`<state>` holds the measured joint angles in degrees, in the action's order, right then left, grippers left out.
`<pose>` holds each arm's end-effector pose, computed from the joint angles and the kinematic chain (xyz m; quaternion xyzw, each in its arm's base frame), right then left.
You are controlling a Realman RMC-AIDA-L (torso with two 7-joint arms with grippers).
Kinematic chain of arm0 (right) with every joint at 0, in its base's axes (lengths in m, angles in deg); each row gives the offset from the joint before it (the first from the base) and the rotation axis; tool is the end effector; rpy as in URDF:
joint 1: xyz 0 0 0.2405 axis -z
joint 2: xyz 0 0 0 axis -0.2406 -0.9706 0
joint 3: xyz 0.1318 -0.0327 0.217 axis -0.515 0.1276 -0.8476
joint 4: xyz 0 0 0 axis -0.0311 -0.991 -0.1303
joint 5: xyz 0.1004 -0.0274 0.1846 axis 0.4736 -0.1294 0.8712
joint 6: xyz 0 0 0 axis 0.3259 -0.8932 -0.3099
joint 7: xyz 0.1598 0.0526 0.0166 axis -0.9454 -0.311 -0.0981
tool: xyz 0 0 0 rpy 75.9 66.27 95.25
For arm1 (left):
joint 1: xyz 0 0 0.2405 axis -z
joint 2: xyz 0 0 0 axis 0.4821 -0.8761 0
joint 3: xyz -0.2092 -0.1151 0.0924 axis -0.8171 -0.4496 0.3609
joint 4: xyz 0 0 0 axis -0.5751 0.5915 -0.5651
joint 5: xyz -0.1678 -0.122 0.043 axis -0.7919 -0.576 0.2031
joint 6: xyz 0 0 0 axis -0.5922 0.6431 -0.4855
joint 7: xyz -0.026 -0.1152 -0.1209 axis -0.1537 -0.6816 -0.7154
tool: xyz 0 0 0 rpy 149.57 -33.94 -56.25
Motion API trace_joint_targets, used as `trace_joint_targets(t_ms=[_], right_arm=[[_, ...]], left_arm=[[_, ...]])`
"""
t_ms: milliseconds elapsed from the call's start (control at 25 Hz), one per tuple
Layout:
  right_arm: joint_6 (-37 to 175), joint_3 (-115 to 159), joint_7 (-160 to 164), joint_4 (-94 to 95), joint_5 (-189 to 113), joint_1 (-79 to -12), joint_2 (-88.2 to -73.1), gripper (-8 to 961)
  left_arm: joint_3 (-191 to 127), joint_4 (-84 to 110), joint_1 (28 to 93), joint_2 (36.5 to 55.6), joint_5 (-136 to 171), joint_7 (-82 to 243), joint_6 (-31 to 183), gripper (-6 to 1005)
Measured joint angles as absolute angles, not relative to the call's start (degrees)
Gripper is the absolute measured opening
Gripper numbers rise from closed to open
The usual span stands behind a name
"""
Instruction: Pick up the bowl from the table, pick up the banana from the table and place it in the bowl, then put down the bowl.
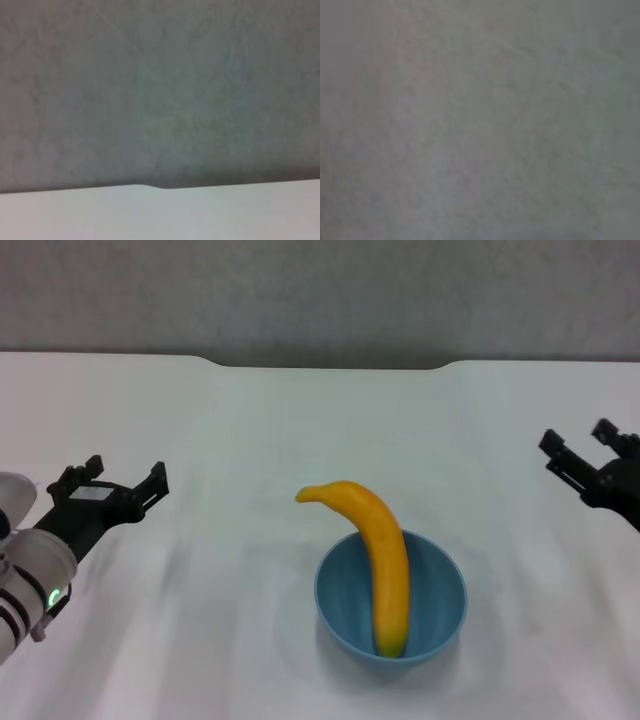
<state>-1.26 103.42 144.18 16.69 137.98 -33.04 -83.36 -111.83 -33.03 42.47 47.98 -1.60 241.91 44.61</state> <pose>0.3201 0.3555 -0.0065 -0.7563 0.2878 0.3582 0.4657 -0.3044 0.3797 -0.0367 -0.7508 -0.3296 -0.2197 0.5287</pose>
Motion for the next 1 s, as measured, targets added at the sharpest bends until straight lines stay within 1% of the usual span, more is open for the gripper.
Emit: trace_joint_targets(t_ms=[320, 720, 1000], right_arm=[[1.1, 102.8, 146.2, 16.2, 140.5, -32.6, -83.66, 880], [-0.4, 98.2, 144.4, 16.3, 140.7, -32.8, -83.73, 880], [-0.2, 99.1, 144.6, 10.8, 140.7, -36.0, -84.01, 880]], left_arm=[[-111.1, -31.0, 43.8, 47.93, -1.6, 241.7, 43.7, 891], [-111.2, -22.6, 47.9, 48.08, -1.6, 241.3, 32.5, 891], [-111.4, -14.4, 49.3, 48.36, -2.4, 240.5, 26.8, 891]])
